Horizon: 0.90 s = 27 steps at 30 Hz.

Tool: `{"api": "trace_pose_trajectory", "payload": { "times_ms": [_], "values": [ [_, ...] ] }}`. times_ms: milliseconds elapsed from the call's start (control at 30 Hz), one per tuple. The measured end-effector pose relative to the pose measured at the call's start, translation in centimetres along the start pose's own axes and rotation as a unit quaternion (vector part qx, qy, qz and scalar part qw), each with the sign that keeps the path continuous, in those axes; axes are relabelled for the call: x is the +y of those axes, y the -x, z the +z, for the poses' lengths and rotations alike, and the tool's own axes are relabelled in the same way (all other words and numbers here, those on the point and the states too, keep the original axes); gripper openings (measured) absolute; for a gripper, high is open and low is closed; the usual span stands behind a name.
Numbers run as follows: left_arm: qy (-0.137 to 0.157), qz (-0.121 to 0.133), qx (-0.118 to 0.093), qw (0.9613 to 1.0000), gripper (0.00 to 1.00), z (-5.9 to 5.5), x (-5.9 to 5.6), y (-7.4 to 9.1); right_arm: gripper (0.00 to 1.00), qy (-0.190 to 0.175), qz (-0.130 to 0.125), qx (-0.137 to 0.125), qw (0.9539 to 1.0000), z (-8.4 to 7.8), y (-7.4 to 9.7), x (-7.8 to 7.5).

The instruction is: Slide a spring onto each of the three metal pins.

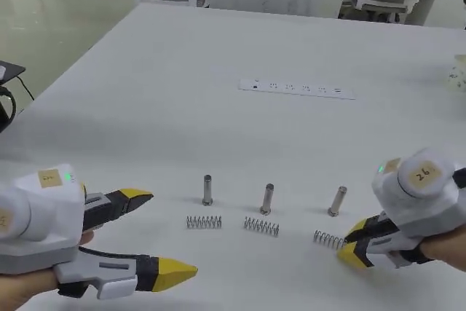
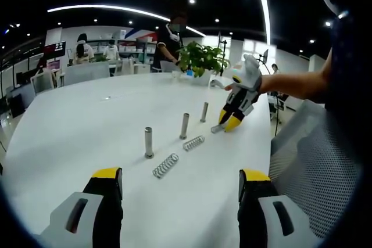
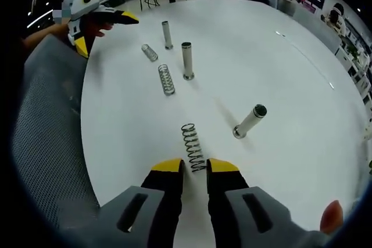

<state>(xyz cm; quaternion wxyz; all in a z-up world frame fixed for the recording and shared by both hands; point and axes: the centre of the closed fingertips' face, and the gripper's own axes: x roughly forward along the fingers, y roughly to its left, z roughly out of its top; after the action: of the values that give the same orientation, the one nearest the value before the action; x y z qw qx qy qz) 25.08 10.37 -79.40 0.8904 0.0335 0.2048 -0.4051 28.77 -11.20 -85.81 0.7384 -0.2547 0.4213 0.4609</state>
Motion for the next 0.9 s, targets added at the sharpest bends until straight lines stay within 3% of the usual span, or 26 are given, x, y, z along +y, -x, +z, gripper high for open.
{"api": "trace_pose_trajectory", "payload": {
  "times_ms": [400, 900],
  "values": [
    [-0.001, 0.0, -0.002, 1.0, 0.78, 0.1, 0.1, 0.0, 0.09, 0.031, -0.004, 0.01, 0.9995, -0.1, 0.0, 0.2],
    [-0.008, -0.01, -0.003, 0.9999, 0.73, 0.4, -0.3, 0.0, 0.08, 0.027, -0.008, 0.009, 0.9996, 0.5, 1.1, 0.8]
  ]
}}
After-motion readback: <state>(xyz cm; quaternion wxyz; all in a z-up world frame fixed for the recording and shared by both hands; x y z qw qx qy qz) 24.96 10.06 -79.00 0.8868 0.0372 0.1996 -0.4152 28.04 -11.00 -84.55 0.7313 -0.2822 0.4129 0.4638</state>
